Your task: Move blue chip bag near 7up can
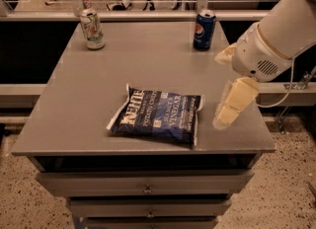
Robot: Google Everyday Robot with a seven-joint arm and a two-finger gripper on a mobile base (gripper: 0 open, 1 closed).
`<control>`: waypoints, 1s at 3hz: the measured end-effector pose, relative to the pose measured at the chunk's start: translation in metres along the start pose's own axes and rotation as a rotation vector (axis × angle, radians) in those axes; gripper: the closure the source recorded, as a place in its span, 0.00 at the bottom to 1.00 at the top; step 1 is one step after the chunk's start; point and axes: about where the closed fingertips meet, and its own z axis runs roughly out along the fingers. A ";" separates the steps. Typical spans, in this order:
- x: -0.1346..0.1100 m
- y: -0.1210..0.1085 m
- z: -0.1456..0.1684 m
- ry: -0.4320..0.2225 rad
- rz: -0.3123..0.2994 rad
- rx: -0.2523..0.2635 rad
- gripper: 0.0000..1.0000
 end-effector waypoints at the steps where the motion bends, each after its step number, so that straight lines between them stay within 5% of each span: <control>1: -0.013 -0.003 0.026 -0.074 -0.003 -0.035 0.00; 3: -0.026 0.000 0.078 -0.168 0.021 -0.100 0.03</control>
Offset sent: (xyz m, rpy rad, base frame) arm 0.0218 0.0604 -0.0462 0.2073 0.0387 0.0643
